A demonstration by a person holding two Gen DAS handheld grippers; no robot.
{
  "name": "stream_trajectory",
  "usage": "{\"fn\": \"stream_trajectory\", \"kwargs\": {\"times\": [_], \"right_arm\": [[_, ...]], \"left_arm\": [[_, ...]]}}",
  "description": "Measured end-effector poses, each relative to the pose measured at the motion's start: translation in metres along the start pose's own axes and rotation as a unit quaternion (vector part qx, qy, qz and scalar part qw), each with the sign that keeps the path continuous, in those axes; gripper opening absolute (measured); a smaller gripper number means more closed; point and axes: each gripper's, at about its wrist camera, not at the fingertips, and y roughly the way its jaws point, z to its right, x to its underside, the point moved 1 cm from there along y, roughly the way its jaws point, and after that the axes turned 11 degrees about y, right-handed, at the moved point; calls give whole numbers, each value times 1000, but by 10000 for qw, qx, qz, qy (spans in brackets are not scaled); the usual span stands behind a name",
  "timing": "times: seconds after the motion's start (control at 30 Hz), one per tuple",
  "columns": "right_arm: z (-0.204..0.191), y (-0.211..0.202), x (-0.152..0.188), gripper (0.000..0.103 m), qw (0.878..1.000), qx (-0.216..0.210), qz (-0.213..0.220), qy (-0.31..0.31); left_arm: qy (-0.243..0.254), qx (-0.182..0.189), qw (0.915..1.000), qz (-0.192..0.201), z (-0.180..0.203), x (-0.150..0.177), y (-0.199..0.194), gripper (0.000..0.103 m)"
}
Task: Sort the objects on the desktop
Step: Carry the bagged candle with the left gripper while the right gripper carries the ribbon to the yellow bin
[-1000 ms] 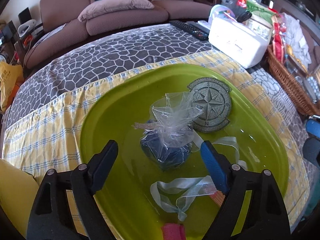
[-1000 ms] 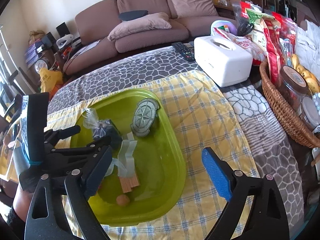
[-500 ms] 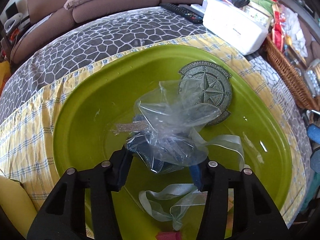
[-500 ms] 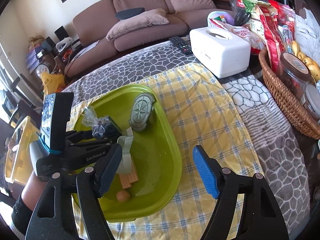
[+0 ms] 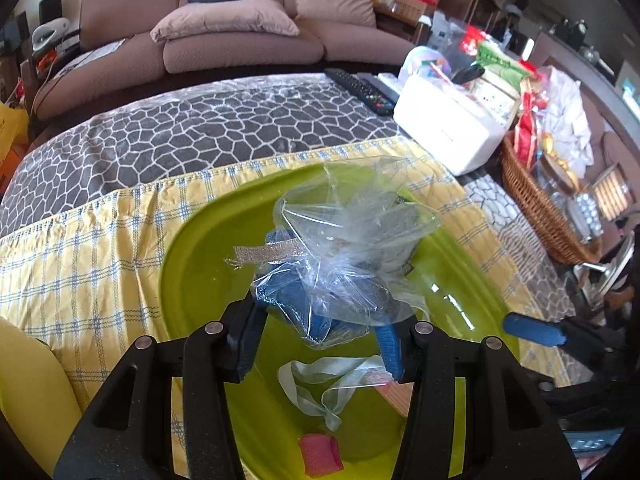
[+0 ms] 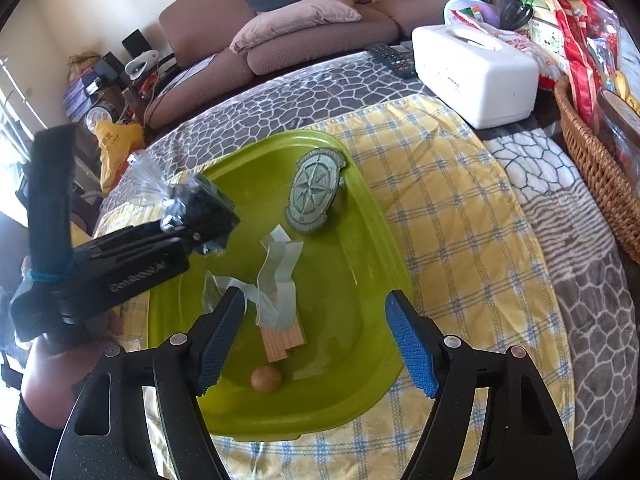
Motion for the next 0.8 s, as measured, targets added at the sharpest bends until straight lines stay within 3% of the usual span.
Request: {"fn": "stream_trajectory", "kwargs": {"times": [0.27,0.33,0.37,0.4,0.47,0.8], "right_arm": [[-13,39,8,67,9992,-46,-401,-48],[-16,44,8,62,9990,254,-316,-176],[-16,44,7,50,9989,303,-286,-200],[-14,44,6,28,9992,255,-279,-147],[-10,41,4,6,9996,-6,-281,40],[-28,2,-6,5,9991,-249,307,-161]], "left_arm": [[71,165,9982,566,-3,-9,-73,46],[139,176,9976,653,-3,-9,-91,46],[166,150,9973,693,-3,-8,-99,46],[189,133,9970,733,-4,-8,-108,46],[171,117,9964,819,-8,-5,-126,46],[-50,42,9952,979,-40,22,-180,46]]}}
